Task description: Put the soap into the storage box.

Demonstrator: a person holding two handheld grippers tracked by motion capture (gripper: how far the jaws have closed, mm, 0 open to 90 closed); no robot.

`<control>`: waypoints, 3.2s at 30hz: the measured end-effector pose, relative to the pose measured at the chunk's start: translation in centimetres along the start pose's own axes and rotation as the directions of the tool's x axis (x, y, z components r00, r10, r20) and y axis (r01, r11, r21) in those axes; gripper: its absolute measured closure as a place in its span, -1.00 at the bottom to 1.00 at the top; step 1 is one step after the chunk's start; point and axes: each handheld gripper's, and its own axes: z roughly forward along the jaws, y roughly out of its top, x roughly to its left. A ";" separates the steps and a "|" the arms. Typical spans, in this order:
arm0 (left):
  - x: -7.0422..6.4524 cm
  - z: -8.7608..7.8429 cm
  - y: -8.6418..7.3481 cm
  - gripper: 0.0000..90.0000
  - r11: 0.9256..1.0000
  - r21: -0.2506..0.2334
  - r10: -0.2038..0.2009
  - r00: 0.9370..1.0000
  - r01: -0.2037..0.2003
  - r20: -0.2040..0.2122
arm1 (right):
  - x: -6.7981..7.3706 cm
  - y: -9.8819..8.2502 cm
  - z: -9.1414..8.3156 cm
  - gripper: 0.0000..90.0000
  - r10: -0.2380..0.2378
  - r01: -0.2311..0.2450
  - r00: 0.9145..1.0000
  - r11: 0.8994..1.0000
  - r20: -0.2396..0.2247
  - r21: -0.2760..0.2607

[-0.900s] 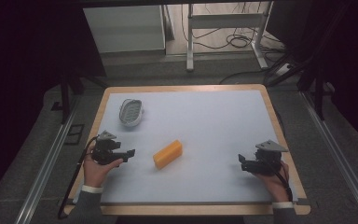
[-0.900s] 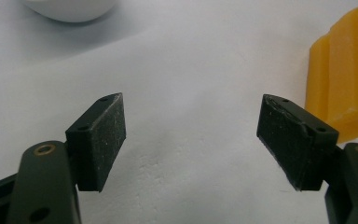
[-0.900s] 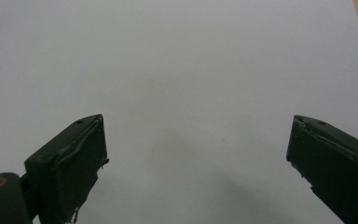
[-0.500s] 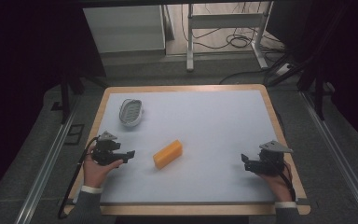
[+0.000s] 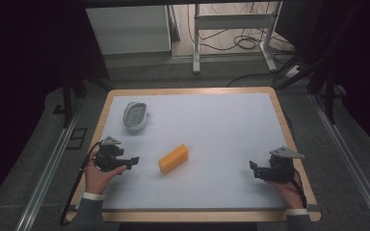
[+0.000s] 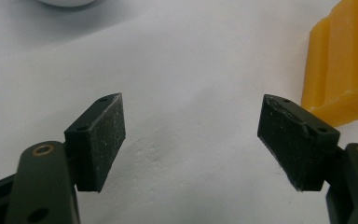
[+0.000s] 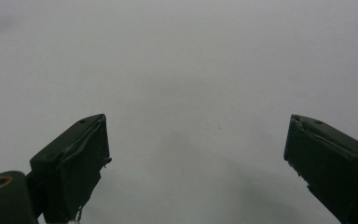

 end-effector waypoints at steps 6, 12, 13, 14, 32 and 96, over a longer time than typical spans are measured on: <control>0.0 -0.1 0.0 -0.48 1.000 0.007 0.005 1.000 -0.005 0.004 | 0.1 0.0 -0.1 -0.85 0.004 -0.004 1.000 1.000 0.006 0.002; 0.0 -0.8 0.4 -0.48 1.000 -0.003 0.000 1.000 0.000 0.009 | 0.3 -0.2 -0.4 -0.85 0.003 -0.003 1.000 1.000 0.016 -0.002; 0.0 -0.9 0.4 -0.48 1.000 -0.002 0.001 1.000 0.000 0.010 | 0.3 -0.2 -0.5 -0.85 0.006 -0.006 1.000 1.000 0.019 -0.004; 0.0 -0.9 0.4 -0.48 1.000 -0.002 0.001 1.000 0.000 0.010 | 0.3 -0.2 -0.5 -0.85 0.006 -0.006 1.000 1.000 0.019 -0.004; -0.7 -2.4 2.1 -0.48 0.998 0.007 0.063 0.998 -0.063 0.012 | -0.3 -0.6 -1.4 -0.85 0.042 -0.040 0.997 0.999 0.072 -0.026; -10.1 1.2 8.1 -0.51 0.947 0.110 0.289 0.949 -0.303 0.127 | -0.8 -1.1 -1.5 -0.85 0.074 -0.072 0.993 0.997 0.096 -0.021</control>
